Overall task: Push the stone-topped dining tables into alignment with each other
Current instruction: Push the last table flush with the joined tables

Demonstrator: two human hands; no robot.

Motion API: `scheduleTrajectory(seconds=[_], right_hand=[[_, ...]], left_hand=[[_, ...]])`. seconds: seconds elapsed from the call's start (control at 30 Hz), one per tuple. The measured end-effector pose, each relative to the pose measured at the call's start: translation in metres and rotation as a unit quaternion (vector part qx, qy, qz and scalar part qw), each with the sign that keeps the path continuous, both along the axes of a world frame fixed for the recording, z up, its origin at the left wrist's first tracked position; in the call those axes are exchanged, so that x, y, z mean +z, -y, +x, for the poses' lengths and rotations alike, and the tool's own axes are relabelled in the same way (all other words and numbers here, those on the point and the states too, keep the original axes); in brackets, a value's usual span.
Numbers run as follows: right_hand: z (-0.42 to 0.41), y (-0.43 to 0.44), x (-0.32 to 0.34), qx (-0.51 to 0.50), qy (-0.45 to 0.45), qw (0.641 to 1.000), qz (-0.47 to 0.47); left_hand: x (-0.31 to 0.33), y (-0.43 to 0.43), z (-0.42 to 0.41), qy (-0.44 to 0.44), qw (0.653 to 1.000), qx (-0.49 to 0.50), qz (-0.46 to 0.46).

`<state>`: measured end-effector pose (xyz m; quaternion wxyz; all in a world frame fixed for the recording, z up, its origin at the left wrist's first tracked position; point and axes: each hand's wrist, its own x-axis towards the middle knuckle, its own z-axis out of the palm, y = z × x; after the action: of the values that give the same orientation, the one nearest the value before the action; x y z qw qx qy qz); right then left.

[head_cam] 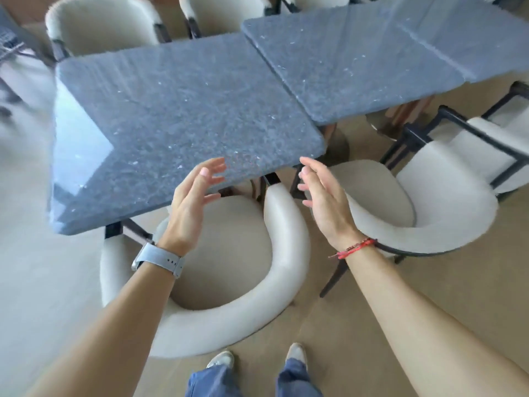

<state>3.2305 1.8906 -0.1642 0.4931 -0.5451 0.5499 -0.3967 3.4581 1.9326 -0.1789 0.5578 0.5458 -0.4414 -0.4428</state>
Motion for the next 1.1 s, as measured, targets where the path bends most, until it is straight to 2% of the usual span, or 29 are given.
scheduleTrajectory(seconds=[0.3,0.47,0.77,0.97,1.1], right_hand=[[0.007,0.022,-0.01,0.115,-0.028,0.993,0.002],[0.031,0.026,-0.02,0.125,-0.024,0.992,-0.003],[0.064,0.042,-0.041,0.171,-0.085,0.981,-0.014],[0.088,0.075,-0.072,0.205,-0.148,0.967,-0.016],[0.105,0.112,-0.105,0.224,-0.197,0.954,-0.035]], left_hand=[[0.0,-0.024,-0.001,0.022,0.994,0.105,0.01],[-0.013,-0.027,0.013,0.018,0.993,0.113,0.023],[-0.038,-0.027,0.038,0.036,0.99,0.13,0.048],[-0.072,0.008,0.063,0.107,0.982,0.123,0.091],[-0.108,0.045,0.087,0.188,0.965,0.144,0.109]])
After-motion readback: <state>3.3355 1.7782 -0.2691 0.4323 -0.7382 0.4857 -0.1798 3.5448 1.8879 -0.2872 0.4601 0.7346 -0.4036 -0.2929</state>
